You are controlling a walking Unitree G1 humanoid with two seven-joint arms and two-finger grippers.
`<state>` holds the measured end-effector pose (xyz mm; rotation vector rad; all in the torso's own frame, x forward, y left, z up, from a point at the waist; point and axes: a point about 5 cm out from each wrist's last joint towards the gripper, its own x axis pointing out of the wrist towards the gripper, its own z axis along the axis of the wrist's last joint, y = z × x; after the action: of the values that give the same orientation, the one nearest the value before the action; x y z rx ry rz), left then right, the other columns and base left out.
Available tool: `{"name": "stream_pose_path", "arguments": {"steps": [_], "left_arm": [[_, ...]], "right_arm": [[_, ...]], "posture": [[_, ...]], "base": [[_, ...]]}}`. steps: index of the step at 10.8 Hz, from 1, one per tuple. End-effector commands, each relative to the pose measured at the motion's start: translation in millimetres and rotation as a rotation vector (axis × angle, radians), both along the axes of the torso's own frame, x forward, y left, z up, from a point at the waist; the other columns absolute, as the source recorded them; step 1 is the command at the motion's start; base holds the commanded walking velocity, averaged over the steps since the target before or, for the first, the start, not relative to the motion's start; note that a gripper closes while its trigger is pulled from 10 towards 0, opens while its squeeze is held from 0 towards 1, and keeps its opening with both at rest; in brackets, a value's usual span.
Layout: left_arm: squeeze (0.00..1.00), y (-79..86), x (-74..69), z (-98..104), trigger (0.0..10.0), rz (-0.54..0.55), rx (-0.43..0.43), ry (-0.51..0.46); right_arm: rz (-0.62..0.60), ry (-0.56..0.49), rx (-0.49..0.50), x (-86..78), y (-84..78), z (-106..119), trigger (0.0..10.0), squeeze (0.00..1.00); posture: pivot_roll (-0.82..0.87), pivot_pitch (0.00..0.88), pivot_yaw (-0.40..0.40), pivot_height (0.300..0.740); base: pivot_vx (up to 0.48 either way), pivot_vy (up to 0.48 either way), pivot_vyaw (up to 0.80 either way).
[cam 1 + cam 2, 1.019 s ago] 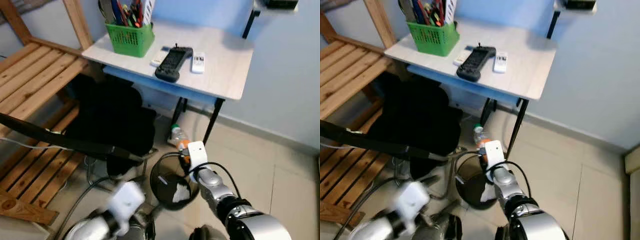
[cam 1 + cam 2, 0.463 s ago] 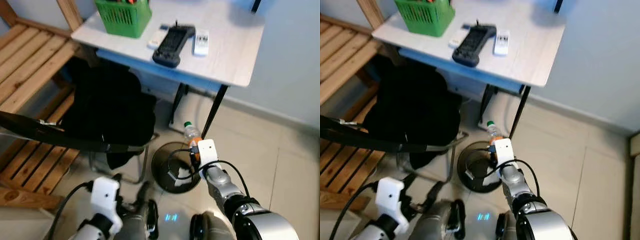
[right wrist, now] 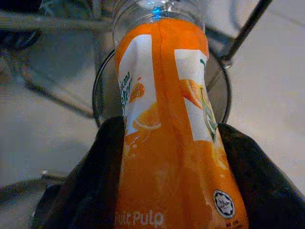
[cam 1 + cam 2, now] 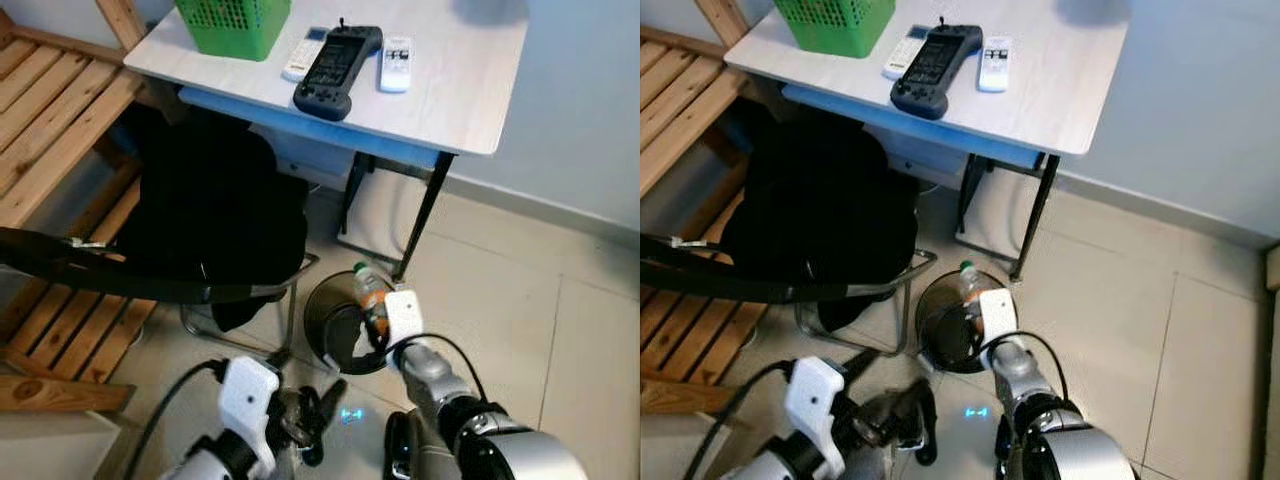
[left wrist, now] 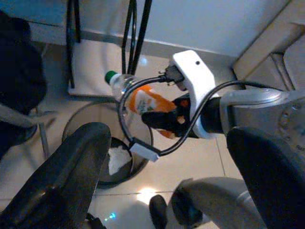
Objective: Clean up the room
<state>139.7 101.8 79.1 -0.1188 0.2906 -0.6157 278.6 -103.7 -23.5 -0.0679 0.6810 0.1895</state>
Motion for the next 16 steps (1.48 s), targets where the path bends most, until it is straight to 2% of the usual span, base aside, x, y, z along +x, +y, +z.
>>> {"name": "stream_pose_path", "arguments": {"steps": [1, 5, 6, 7, 11, 16], "left_arm": [[0.0, 2.7, -5.0, -4, 10.0, -0.006, 0.015, 0.034], [0.0, 11.1, -12.7, -7, 10.0, 0.027, 0.034, 0.082], [0.0, 12.0, -14.5, -7, 10.0, 0.031, 0.037, 0.085], [0.0, 11.9, -14.2, -7, 10.0, 0.033, 0.038, 0.087], [0.0, 12.9, -12.5, -7, 10.0, 0.042, 0.049, 0.085], [0.0, 11.9, -4.7, -11, 10.0, 0.037, 0.058, 0.077]], "right_arm": [[0.025, 0.066, 0.006, -14.2, 4.4, -12, 10.0, 0.0], [0.052, 0.094, -0.027, -20.6, 6.5, -17, 10.0, 0.0], [0.04, 0.107, -0.023, -21.8, 6.3, -18, 10.0, 0.74], [0.029, 0.112, -0.015, -22.0, 6.1, -18, 10.0, 1.0], [0.031, 0.117, 0.022, -22.7, 13.4, -18, 10.0, 1.0], [0.032, 0.108, 0.033, -23.6, 11.3, -18, 10.0, 1.0]], "posture": [[0.2, 0.302, 0.106, 0.703], [0.21, 0.304, 0.104, 0.703], [0.22, 0.304, 0.102, 0.703], [0.22, 0.304, 0.101, 0.703], [0.22, 0.303, 0.096, 0.703], [0.19, 0.29, 0.092, 0.703]], "base": [[0.0, 0.0, 0.0], [0.0, 0.0, 0.0], [0.0, 0.0, 0.0], [0.0, 0.0, 0.0], [0.0, 0.0, 0.0], [0.0, 0.0, 0.0]]}}
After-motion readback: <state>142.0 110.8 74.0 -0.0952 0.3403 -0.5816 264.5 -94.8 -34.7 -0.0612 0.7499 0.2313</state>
